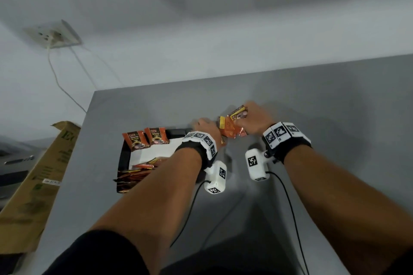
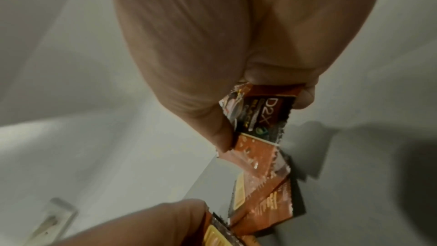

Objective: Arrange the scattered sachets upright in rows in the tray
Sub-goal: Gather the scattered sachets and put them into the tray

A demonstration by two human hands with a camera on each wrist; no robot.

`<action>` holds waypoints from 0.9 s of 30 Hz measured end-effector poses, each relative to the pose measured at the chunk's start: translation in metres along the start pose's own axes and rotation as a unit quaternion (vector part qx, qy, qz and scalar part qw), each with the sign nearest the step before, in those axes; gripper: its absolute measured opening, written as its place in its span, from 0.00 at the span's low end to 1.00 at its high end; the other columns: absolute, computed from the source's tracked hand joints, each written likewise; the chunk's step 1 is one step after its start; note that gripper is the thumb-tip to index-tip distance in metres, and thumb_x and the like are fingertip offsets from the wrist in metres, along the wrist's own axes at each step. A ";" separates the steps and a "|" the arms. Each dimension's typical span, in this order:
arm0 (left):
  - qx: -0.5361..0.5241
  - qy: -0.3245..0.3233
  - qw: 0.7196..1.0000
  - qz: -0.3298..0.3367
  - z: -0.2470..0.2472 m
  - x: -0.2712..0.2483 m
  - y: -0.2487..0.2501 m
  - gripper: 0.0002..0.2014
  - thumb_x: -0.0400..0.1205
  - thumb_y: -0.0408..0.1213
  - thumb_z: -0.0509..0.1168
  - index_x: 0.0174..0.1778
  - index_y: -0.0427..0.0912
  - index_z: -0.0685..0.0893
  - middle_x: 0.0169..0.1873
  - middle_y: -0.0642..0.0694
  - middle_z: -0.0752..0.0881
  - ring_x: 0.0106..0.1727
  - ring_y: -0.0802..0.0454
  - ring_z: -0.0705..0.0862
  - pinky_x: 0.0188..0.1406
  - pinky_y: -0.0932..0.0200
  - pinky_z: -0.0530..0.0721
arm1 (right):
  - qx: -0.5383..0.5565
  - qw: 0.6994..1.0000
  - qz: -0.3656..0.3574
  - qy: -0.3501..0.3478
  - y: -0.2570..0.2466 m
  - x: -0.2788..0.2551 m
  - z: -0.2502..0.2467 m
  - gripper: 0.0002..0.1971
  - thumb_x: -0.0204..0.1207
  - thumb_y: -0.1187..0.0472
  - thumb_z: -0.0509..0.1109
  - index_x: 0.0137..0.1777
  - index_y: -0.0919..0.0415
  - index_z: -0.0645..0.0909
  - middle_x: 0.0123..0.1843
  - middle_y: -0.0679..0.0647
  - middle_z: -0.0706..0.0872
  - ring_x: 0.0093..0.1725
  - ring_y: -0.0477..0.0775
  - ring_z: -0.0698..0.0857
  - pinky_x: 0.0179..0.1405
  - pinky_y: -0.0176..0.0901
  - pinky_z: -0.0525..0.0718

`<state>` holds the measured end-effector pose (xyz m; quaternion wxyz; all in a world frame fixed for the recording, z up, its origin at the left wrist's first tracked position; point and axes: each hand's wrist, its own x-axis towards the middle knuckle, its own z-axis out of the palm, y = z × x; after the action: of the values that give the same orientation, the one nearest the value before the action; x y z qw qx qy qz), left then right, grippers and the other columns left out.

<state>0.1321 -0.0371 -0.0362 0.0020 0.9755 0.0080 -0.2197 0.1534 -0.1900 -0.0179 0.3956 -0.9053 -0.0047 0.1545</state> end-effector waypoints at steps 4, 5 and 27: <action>-0.027 0.000 0.999 0.019 -0.002 -0.005 -0.006 0.30 0.77 0.49 0.74 0.72 0.41 0.75 0.64 0.38 0.76 0.66 0.38 0.77 0.65 0.44 0.81 | -0.039 0.999 -0.016 -0.010 -0.009 0.014 0.012 0.07 0.69 0.64 0.74 0.36 0.61 0.78 0.30 0.53 0.83 0.31 0.55 0.83 0.29 0.41 0.75; -0.038 -0.007 0.999 0.024 0.000 -0.005 -0.008 0.29 0.77 0.45 0.75 0.72 0.40 0.75 0.64 0.38 0.75 0.65 0.38 0.79 0.66 0.45 0.81 | -0.057 0.998 -0.014 -0.007 -0.010 0.017 0.016 0.07 0.69 0.62 0.75 0.40 0.63 0.80 0.33 0.54 0.84 0.34 0.56 0.85 0.29 0.41 0.75; -0.019 0.057 0.997 0.038 0.008 -0.023 0.003 0.32 0.75 0.59 0.71 0.69 0.44 0.75 0.65 0.42 0.77 0.68 0.39 0.75 0.64 0.41 0.76 | 0.104 0.990 0.094 0.026 0.020 0.002 -0.005 0.26 0.68 0.50 0.78 0.61 0.59 0.75 0.49 0.53 0.88 0.47 0.54 0.88 0.48 0.52 0.88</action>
<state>0.1080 -0.0404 -0.0332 0.0286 0.9858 -0.0246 -0.1638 0.1546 -0.2067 -0.0301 0.4714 -0.8593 0.1069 0.1674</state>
